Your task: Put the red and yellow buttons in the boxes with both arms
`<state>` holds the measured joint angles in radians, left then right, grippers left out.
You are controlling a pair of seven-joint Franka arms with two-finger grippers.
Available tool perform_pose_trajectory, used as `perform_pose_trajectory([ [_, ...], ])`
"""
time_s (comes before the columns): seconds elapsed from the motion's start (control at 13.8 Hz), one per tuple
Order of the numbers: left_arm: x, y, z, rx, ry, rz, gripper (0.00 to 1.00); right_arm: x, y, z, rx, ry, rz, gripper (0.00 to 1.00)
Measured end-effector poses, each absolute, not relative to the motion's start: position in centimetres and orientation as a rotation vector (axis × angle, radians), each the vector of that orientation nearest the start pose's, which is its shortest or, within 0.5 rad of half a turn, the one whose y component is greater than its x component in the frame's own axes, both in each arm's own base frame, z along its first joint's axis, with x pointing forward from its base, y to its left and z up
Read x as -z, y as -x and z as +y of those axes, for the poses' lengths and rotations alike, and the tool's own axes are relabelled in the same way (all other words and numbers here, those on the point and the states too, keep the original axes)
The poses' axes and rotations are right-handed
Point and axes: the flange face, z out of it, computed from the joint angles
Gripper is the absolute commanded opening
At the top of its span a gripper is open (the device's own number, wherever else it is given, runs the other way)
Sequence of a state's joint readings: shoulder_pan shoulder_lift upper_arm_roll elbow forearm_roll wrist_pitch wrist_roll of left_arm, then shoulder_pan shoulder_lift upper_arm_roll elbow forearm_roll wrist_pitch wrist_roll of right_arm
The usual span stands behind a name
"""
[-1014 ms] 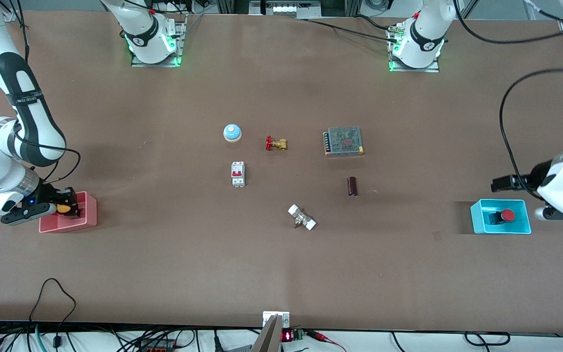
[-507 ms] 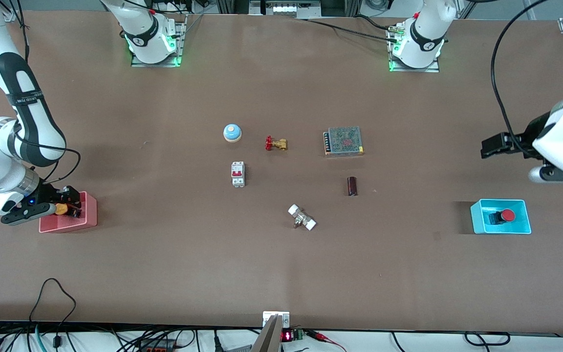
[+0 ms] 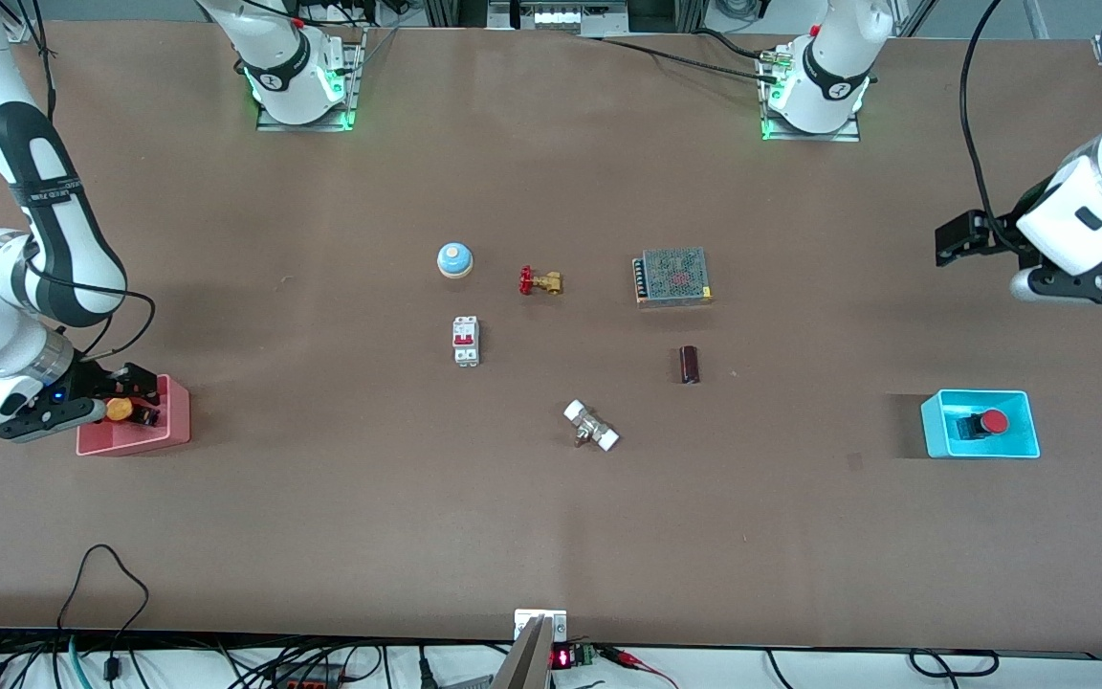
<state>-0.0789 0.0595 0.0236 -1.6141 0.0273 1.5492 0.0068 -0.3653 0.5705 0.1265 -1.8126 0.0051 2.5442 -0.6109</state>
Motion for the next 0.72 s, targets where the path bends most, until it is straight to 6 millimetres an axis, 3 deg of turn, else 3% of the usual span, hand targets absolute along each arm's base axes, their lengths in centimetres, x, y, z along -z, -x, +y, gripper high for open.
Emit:
perform_pose_trajectory([
  [0.14, -57.2, -56.3, -3.0, -0.197, 3.102, 0.101, 1.0, -27.9, -64.9, -16.2, 0.251, 3.082, -0.55, 1.0],
  [0.29, -57.4, -56.3, -3.2, -0.191, 3.102, 0.105, 1.0, -34.4, -64.4, -13.8, 0.18, 3.064, -0.596, 1.0],
  [0.51, -58.2, -56.5, -3.3, -0.163, 3.104, 0.093, 1.0, -45.7, -61.6, -5.8, 0.108, 3.089, -0.453, 1.0],
  [0.72, -59.7, -55.9, -3.0, -0.125, 3.108, 0.066, 1.0, -52.8, -58.0, 1.8, 0.075, 3.163, -0.318, 1.0],
])
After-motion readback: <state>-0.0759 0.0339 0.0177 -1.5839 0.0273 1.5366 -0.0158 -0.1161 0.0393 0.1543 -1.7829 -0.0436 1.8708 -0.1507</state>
